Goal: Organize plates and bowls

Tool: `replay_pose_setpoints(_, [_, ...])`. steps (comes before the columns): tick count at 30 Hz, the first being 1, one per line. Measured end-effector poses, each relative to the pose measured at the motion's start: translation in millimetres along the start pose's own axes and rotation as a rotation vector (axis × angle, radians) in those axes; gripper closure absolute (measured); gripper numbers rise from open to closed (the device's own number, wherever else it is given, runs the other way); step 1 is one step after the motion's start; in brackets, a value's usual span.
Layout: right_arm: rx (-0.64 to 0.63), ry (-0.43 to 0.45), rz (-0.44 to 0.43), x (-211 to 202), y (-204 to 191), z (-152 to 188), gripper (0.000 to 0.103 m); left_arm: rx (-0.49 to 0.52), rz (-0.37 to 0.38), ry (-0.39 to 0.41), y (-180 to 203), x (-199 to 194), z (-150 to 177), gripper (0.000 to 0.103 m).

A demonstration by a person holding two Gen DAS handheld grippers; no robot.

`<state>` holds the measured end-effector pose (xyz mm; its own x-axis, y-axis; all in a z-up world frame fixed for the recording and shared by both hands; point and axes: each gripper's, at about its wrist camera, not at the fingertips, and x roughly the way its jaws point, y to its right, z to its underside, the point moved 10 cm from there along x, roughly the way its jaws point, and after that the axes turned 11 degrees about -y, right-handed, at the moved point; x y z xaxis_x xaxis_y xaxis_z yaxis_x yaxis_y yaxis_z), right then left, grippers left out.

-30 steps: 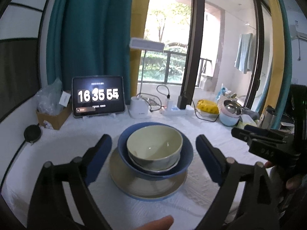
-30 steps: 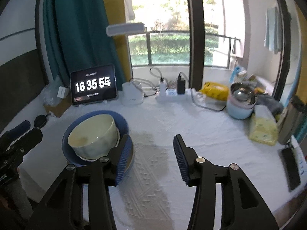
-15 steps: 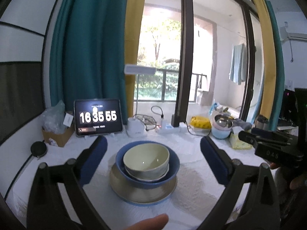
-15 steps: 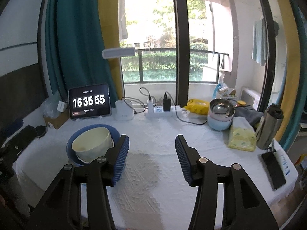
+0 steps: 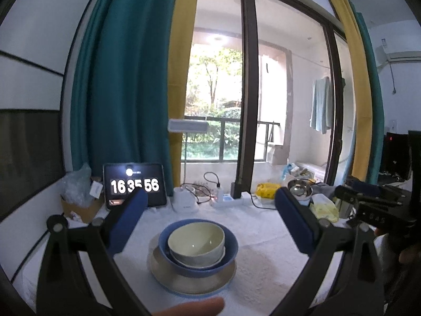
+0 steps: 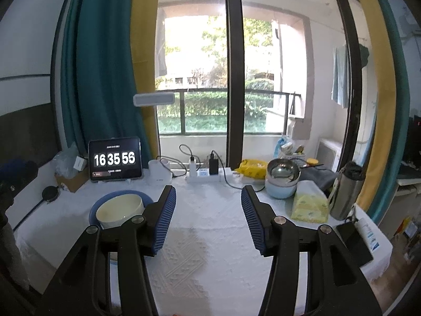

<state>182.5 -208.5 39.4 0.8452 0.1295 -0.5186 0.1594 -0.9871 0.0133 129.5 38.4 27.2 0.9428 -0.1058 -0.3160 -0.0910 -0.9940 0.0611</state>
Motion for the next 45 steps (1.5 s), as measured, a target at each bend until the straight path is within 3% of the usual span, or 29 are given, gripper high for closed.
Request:
replay_pose_setpoints(8, [0.010, 0.043, 0.027, -10, 10, -10, 0.044, -0.019, -0.024, 0.009, -3, 0, -8, 0.004])
replay_pose_setpoints(45, [0.024, 0.004, 0.031, 2, 15, -5, 0.044, -0.038, -0.013, -0.017, -3, 9, -4, 0.004])
